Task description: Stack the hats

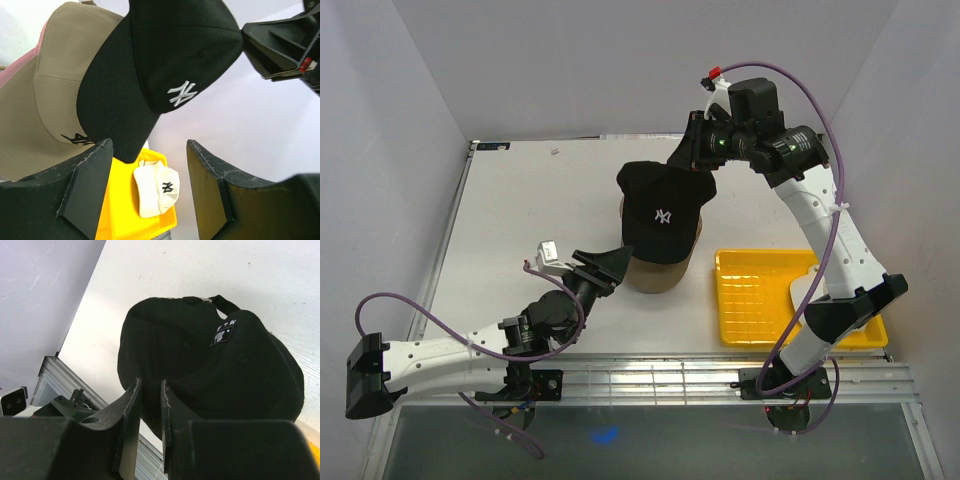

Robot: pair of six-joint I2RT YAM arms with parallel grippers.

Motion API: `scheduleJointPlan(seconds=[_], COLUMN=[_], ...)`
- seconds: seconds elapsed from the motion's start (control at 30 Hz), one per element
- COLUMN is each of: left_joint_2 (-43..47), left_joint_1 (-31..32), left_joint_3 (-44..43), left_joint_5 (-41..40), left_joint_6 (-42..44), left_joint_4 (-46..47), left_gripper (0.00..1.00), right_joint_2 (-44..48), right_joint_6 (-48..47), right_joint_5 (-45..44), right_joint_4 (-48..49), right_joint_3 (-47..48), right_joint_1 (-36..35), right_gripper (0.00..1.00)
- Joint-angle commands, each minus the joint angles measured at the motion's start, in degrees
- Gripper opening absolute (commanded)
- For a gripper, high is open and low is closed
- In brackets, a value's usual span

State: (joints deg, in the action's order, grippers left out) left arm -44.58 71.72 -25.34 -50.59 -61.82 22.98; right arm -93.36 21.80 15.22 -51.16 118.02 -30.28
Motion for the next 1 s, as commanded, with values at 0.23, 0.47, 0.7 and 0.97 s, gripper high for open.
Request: scheduleJointPlan(seconds=[0.23, 0.47, 0.7, 0.97], left_joint_2=[0.8, 4.15, -0.06, -2.8], left_joint_1=[-6.24, -14.06, -23.54, -33.65], left_joint_3=[-5.95, -8.23, -13.32, -16.23], left_joint_5=[6.98, 19.54, 35.54, 49.96], left_joint_6=[1.42, 9.42, 11.55, 11.99], left_joint_4=[-17.09, -19.38, -22.72, -27.64], left_gripper=[0.8, 0.93, 0.91, 0.81], right_joint_2=[0.81, 0.9, 0.73, 0.99], right_joint_6=[-0.62, -0.71, -0.44, -0.62], right_joint_5=[-0.54, -0.72, -0.54, -0.19], right_joint_4=[1.24, 0.88, 0.1, -0.87], right_joint_3=[3.36, 3.54, 4.5, 5.38], right_joint_1=[-1.18, -1.27, -1.36, -1.45], right_gripper=[0.08, 0.08, 0.08, 0.08])
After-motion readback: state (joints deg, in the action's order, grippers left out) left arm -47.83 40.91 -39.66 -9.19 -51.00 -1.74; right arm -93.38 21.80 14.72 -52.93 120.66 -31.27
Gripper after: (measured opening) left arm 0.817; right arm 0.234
